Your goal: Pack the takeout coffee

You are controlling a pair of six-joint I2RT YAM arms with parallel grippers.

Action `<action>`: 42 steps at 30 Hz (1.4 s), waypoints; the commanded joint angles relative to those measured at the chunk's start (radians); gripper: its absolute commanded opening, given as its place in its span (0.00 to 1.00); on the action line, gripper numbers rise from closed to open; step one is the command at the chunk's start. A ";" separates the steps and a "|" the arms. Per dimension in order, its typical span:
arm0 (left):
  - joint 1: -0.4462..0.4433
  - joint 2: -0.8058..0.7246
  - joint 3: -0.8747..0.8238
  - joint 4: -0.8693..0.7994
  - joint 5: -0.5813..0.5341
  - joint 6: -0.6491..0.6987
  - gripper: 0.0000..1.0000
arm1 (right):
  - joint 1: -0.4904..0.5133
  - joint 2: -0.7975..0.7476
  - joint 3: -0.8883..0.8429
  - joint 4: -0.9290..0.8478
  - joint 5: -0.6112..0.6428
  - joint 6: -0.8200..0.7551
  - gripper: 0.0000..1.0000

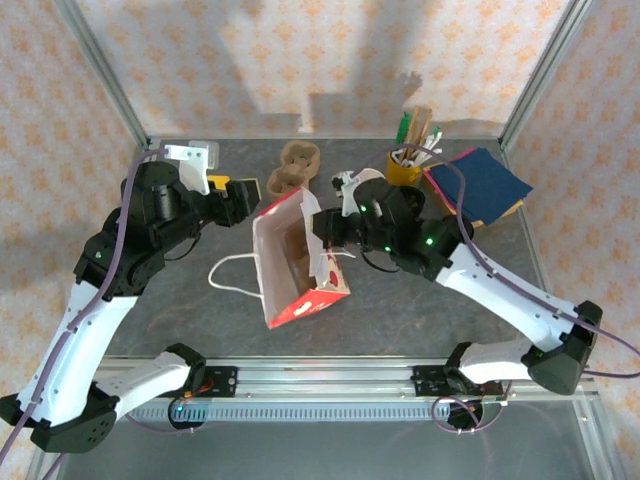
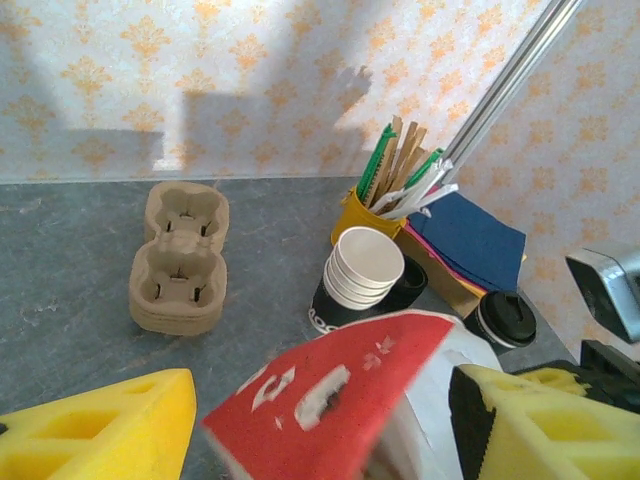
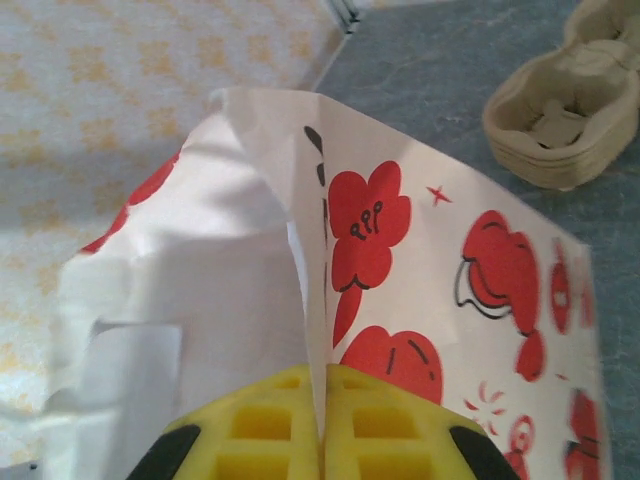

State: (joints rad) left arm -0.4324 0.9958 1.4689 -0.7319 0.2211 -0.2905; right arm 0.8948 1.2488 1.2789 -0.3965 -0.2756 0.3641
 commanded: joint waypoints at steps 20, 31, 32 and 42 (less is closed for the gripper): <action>-0.002 -0.001 -0.044 0.075 0.126 -0.038 0.66 | 0.043 0.001 -0.075 0.127 0.067 -0.031 0.05; -0.144 0.101 -0.082 -0.036 0.082 -0.171 0.62 | 0.033 0.174 0.114 -0.064 0.156 0.230 0.05; -0.165 0.114 -0.083 -0.052 0.067 -0.190 0.60 | 0.030 0.179 0.114 -0.062 0.152 0.244 0.05; -0.209 0.137 -0.213 -0.047 -0.040 -0.348 0.52 | -0.027 0.170 0.065 -0.043 0.130 0.319 0.05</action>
State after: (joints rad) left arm -0.6399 1.1370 1.2728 -0.7593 0.2405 -0.5724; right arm 0.8768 1.4357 1.3594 -0.4458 -0.1558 0.6437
